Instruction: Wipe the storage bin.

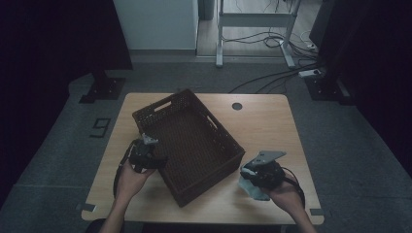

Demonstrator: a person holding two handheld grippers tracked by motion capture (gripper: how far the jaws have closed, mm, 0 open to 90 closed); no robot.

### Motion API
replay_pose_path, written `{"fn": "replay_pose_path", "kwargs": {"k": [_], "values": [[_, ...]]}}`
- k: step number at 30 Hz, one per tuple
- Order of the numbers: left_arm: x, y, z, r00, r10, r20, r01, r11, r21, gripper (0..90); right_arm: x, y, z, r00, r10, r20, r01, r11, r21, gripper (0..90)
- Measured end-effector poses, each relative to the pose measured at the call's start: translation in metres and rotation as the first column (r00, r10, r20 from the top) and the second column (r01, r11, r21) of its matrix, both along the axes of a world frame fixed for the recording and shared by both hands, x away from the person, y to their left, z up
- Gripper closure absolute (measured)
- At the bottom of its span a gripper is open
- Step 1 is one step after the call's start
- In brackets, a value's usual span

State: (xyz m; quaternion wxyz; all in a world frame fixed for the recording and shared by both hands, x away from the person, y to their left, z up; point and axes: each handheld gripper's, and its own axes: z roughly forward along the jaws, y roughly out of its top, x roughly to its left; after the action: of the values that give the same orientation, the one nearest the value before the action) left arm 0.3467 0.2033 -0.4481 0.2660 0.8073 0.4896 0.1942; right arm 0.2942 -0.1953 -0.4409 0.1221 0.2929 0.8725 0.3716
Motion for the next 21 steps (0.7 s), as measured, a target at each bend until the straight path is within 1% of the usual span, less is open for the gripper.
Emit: {"fn": "replay_pose_path", "kwargs": {"k": [4,7,8,9,13,16,21], "values": [[0.0,0.0,0.0,1.0,0.0,0.0,0.0,1.0,0.0,23.0,0.004,-0.016,0.002,0.9989,-0.045,0.01,0.045,0.999,0.0,73.6],[0.0,0.0,0.0,1.0,0.0,0.0,0.0,1.0,0.0,23.0,0.006,-0.028,0.004,0.9966,-0.082,0.013,0.082,0.997,-0.009,73.6],[0.0,0.0,0.0,1.0,0.0,0.0,0.0,1.0,0.0,23.0,0.006,-0.028,0.004,0.9966,-0.082,0.013,0.082,0.997,-0.009,73.6],[0.0,0.0,0.0,1.0,-0.001,0.0,0.001,1.0,0.0,23.0,0.008,-0.037,0.004,0.9943,-0.105,0.016,0.106,0.994,-0.013,73.5],[0.0,0.0,0.0,1.0,0.0,0.0,0.0,1.0,0.002,23.0,0.01,-0.055,0.005,0.9866,-0.162,0.019,0.162,0.987,-0.017,73.5],[0.0,0.0,0.0,1.0,0.001,0.001,-0.001,1.0,0.002,23.0,0.012,-0.069,0.006,0.9791,-0.201,0.029,0.202,0.979,-0.022,73.5],[0.0,0.0,0.0,1.0,0.0,0.001,0.0,1.0,0.003,23.0,0.014,-0.089,0.005,0.9636,-0.265,0.033,0.266,0.963,-0.031,73.5]]}}
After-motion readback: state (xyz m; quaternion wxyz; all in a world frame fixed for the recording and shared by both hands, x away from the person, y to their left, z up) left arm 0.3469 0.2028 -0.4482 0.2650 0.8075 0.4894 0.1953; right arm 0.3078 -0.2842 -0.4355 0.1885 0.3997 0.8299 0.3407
